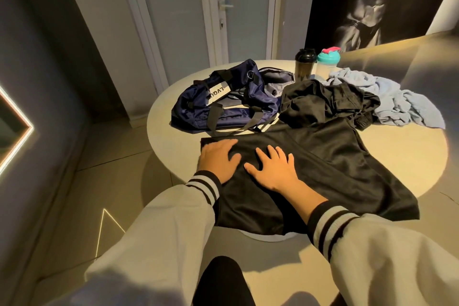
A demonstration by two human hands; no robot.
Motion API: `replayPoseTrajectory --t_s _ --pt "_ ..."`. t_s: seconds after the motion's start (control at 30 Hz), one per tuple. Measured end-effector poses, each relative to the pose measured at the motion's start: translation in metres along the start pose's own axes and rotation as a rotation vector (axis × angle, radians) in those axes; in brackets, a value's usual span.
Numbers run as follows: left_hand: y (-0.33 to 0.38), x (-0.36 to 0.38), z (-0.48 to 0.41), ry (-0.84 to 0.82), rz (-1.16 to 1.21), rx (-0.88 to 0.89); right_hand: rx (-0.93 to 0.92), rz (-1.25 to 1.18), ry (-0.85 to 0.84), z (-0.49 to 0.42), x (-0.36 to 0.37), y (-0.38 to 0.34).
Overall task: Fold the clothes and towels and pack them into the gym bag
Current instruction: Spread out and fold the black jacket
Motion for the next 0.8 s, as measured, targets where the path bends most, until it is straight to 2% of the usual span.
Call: replayPoseTrajectory --t_s 0.1,0.2,0.43,0.53,0.6,0.7,0.8 --pt "-0.013 0.036 0.011 -0.249 -0.094 -0.167 -0.013 -0.017 0.064 0.001 -0.007 0.002" --pt "-0.026 0.034 0.02 -0.301 -0.221 -0.202 -0.004 0.016 0.07 0.004 -0.004 0.019" --pt "-0.024 0.025 0.018 -0.372 -0.424 -0.306 0.16 -0.007 0.075 0.011 -0.002 0.073" --pt "0.02 0.038 -0.001 -0.343 -0.407 -0.192 0.132 -0.026 0.158 0.012 -0.013 0.072" --pt "0.054 0.062 -0.014 -0.358 -0.235 -0.071 0.114 -0.063 0.226 0.011 -0.022 0.078" --pt "0.089 0.103 -0.019 -0.408 0.006 -0.003 0.095 -0.142 0.274 0.01 -0.031 0.1" --pt "0.098 0.118 -0.026 -0.335 -0.103 0.019 0.222 -0.085 0.285 0.012 -0.037 0.142"
Point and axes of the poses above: each hand's wrist, its own z-axis away from the middle knuckle, its own x-axis out of the palm, y = z × x, the point moved 9 cm from there along -z, towards the middle knuckle, and after that the axes turned 14 degrees about z, right-handed, at the moved point
